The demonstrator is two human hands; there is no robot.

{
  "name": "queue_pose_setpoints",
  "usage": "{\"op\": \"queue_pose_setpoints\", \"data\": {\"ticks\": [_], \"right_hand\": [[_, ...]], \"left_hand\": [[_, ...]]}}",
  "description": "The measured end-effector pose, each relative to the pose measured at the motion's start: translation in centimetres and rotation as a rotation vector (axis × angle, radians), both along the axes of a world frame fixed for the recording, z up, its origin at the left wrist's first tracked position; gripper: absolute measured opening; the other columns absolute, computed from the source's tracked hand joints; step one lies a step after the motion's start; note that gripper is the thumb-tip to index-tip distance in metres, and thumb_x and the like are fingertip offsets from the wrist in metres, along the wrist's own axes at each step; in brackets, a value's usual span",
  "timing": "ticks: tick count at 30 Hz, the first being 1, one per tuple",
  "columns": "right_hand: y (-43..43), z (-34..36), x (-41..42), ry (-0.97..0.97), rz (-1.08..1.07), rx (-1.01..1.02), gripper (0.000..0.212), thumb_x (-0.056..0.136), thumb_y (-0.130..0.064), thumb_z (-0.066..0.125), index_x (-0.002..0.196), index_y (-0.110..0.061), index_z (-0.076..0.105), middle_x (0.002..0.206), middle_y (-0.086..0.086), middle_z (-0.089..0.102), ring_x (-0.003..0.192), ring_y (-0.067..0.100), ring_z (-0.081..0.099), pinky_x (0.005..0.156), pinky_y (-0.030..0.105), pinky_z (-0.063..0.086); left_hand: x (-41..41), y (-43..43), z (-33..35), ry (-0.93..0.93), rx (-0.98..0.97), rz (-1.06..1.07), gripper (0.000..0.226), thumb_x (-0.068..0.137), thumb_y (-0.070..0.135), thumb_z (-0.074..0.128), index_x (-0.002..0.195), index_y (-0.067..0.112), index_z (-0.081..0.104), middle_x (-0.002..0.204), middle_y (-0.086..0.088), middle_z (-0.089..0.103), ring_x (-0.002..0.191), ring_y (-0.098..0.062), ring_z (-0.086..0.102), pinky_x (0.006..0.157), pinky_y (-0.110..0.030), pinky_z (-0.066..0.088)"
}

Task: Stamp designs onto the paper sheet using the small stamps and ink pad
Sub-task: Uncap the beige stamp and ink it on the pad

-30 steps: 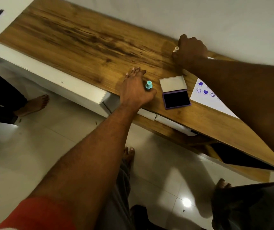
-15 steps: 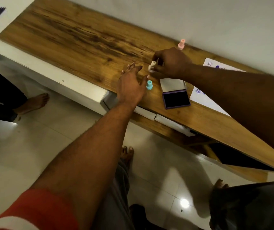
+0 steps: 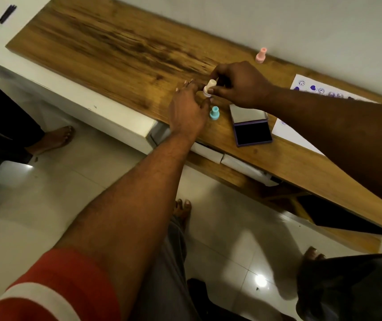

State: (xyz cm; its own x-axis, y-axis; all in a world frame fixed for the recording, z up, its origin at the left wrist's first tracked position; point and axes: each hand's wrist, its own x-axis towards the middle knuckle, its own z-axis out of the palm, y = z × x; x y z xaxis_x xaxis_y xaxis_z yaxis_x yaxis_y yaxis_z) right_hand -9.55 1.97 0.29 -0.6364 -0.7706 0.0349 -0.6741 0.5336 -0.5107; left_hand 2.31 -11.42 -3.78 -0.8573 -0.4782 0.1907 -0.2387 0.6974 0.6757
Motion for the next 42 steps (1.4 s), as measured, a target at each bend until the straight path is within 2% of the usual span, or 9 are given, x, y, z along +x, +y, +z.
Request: {"op": "queue_pose_setpoints", "data": {"ticks": [4, 7, 10, 12, 18, 23, 25, 29, 42], "right_hand": [[-0.1, 0.0, 0.1, 0.051, 0.016, 0.042, 0.042, 0.094, -0.054, 0.065, 0.114, -0.018, 0.069, 0.092, -0.007, 0.067, 0.081, 0.013, 0.061, 0.068, 0.028, 0.044], [-0.5, 0.3, 0.3, 0.211, 0.033, 0.181, 0.058, 0.098, -0.067, 0.041, 0.101, -0.017, 0.071, 0.083, 0.001, 0.068, 0.074, 0.02, 0.06, 0.065, 0.035, 0.049], [-0.9, 0.6, 0.5, 0.281, 0.024, 0.255, 0.068, 0.1, -0.066, 0.024, 0.091, -0.018, 0.071, 0.074, 0.005, 0.063, 0.067, 0.025, 0.057, 0.062, 0.038, 0.049], [-1.0, 0.7, 0.5, 0.283, 0.03, 0.283, 0.069, 0.1, -0.066, 0.026, 0.09, -0.015, 0.072, 0.073, 0.007, 0.062, 0.068, 0.027, 0.057, 0.062, 0.04, 0.05], [-0.4, 0.6, 0.0, 0.275, 0.181, 0.279, 0.056, 0.106, -0.054, 0.036, 0.099, -0.008, 0.066, 0.076, 0.006, 0.058, 0.069, 0.026, 0.055, 0.063, 0.035, 0.038], [0.9, 0.7, 0.4, 0.259, 0.091, 0.157, 0.05, 0.107, -0.051, 0.034, 0.092, -0.012, 0.062, 0.073, 0.004, 0.055, 0.066, 0.024, 0.052, 0.06, 0.035, 0.037], [1.8, 0.7, 0.7, 0.247, 0.038, 0.092, 0.05, 0.107, -0.054, 0.034, 0.087, -0.015, 0.059, 0.067, 0.002, 0.052, 0.059, 0.02, 0.047, 0.058, 0.032, 0.031], [4.2, 0.6, 0.8, 0.219, -0.055, 0.06, 0.055, 0.106, -0.058, 0.035, 0.08, -0.014, 0.057, 0.061, 0.001, 0.049, 0.055, 0.02, 0.046, 0.055, 0.034, 0.033], [10.2, -1.0, 2.8, 0.126, -0.169, 0.144, 0.051, 0.104, -0.06, 0.04, 0.081, -0.019, 0.061, 0.066, 0.0, 0.057, 0.064, 0.022, 0.053, 0.055, 0.032, 0.035]], "left_hand": [[0.1, -0.2, 0.3, 0.008, -0.025, 0.003, 0.039, 0.093, 0.035, 0.077, 0.129, 0.02, 0.072, 0.13, 0.001, 0.073, 0.12, -0.018, 0.065, 0.091, -0.022, 0.042], [0.2, -0.1, 0.4, 0.014, -0.023, -0.025, 0.041, 0.096, 0.034, 0.075, 0.134, 0.019, 0.07, 0.137, -0.002, 0.07, 0.13, -0.021, 0.062, 0.111, -0.039, 0.048], [0.1, 0.1, 0.6, 0.027, -0.03, -0.034, 0.038, 0.094, 0.033, 0.076, 0.13, 0.02, 0.072, 0.131, -0.001, 0.073, 0.124, -0.022, 0.066, 0.103, -0.038, 0.052], [0.1, 0.0, 0.4, 0.031, -0.013, -0.041, 0.037, 0.094, 0.03, 0.076, 0.129, 0.019, 0.073, 0.128, -0.001, 0.074, 0.119, -0.021, 0.067, 0.095, -0.033, 0.052], [0.0, -0.8, 0.0, -0.041, 0.091, -0.107, 0.043, 0.094, 0.034, 0.078, 0.134, 0.02, 0.071, 0.136, -0.002, 0.071, 0.127, -0.02, 0.063, 0.106, -0.041, 0.051], [0.8, -1.9, -0.7, -0.046, 0.159, -0.058, 0.037, 0.093, 0.036, 0.079, 0.128, 0.023, 0.074, 0.129, 0.003, 0.073, 0.12, -0.013, 0.064, 0.102, -0.041, 0.053], [1.2, -2.4, -1.4, -0.077, 0.116, -0.033, 0.037, 0.093, 0.041, 0.078, 0.127, 0.028, 0.074, 0.138, 0.002, 0.069, 0.128, -0.016, 0.061, 0.107, -0.04, 0.051], [1.7, -3.0, -2.7, -0.252, -0.044, -0.07, 0.039, 0.094, 0.049, 0.074, 0.131, 0.036, 0.072, 0.167, -0.01, 0.039, 0.158, -0.028, 0.029, 0.126, -0.044, 0.031], [2.4, -2.9, -3.3, -0.323, -0.108, -0.168, 0.058, 0.098, 0.053, 0.067, 0.151, 0.03, 0.057, 0.173, -0.011, 0.026, 0.161, -0.033, 0.016, 0.128, -0.046, 0.016]]}}
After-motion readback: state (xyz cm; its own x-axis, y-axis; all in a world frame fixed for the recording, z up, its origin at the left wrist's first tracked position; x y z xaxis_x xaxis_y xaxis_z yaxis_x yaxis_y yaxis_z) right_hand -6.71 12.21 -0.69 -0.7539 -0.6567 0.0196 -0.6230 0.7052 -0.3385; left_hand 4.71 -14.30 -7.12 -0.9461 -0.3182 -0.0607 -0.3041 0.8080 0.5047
